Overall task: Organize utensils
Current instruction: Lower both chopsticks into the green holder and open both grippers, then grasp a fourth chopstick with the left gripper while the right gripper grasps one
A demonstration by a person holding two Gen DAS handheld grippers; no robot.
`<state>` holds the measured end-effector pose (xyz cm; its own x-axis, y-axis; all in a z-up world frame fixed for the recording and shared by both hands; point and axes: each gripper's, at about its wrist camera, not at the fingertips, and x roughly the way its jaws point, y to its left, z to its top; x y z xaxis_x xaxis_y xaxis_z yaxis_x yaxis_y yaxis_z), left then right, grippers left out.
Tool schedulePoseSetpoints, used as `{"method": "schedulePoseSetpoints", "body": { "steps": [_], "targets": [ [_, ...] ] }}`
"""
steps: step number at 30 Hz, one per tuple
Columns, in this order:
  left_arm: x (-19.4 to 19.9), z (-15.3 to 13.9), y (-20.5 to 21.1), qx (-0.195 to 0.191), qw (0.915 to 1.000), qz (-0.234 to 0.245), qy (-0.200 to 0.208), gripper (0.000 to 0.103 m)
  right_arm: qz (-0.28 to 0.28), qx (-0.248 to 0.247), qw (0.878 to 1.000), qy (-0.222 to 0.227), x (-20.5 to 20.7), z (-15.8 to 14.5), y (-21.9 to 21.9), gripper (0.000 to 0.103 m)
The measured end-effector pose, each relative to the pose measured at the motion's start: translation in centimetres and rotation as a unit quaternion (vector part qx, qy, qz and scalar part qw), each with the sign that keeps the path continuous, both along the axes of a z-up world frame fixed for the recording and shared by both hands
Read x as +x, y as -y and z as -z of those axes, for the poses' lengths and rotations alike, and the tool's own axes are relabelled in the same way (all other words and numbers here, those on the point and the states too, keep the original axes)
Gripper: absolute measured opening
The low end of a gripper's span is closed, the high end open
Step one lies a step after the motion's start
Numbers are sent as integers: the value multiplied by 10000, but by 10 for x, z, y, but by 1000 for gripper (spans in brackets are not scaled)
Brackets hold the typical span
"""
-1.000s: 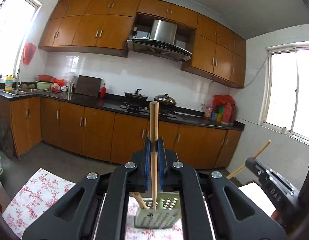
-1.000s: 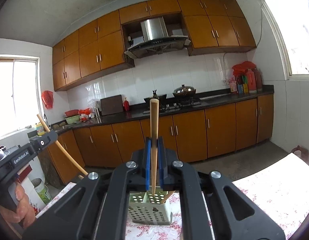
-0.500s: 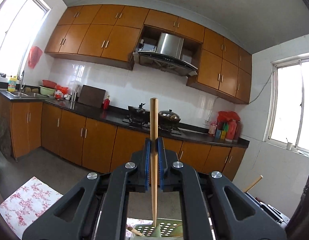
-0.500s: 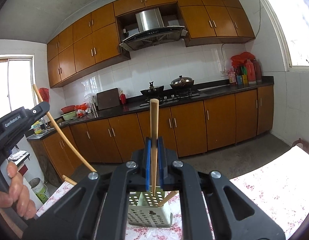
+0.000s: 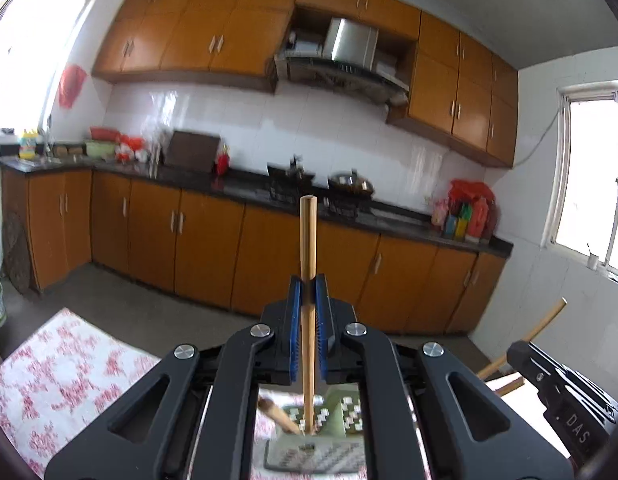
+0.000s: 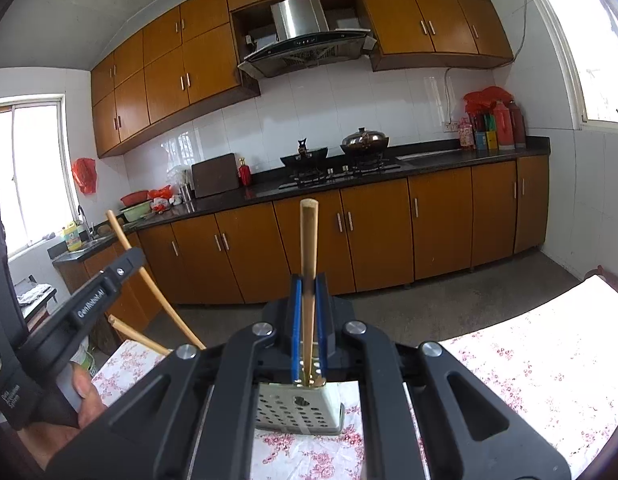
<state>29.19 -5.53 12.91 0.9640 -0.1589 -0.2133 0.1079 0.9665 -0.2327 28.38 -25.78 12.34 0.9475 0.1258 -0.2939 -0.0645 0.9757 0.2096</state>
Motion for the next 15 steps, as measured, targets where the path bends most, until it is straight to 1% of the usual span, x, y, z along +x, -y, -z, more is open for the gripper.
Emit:
{"method": "schedulePoseSetpoints", "body": {
  "steps": [2,3,4,5,6,7,9,12,14,15],
  "targets": [
    [-1,1,-3,25,9998,25,-179,9,8,-24,10000,-52,-2,0,-2,11],
    [-3,-1,-4,65,9997,41,-225,14,27,-35,10000,-57,-4,0,-1,15],
    [-6,-2,-6,93,9997,40,-240,30,45,-24,10000,-60,-7,-1,0,17],
    [-10,-4,-9,158,9996,-15,-249,39,75,-6,10000,-52,-10,-1,2,19],
    [-15,-7,-12,186,9995,-24,-237,46,113,17,9999,-41,-14,-2,5,20],
    [-21,-10,-15,187,9996,1,-206,46,144,43,9999,-16,-20,-4,8,20],
    [-30,-15,-20,243,9994,-25,-234,46,265,84,9996,16,-32,-5,15,25],
    [-47,-18,-34,169,9995,28,-284,46,435,108,9990,40,-55,-2,28,27],
    [-59,-16,-42,225,9992,14,-336,47,575,86,9983,-51,-71,5,36,28],
    [-66,-14,-48,249,9990,2,-370,47,647,82,9977,-169,-78,12,41,28]
  ]
}}
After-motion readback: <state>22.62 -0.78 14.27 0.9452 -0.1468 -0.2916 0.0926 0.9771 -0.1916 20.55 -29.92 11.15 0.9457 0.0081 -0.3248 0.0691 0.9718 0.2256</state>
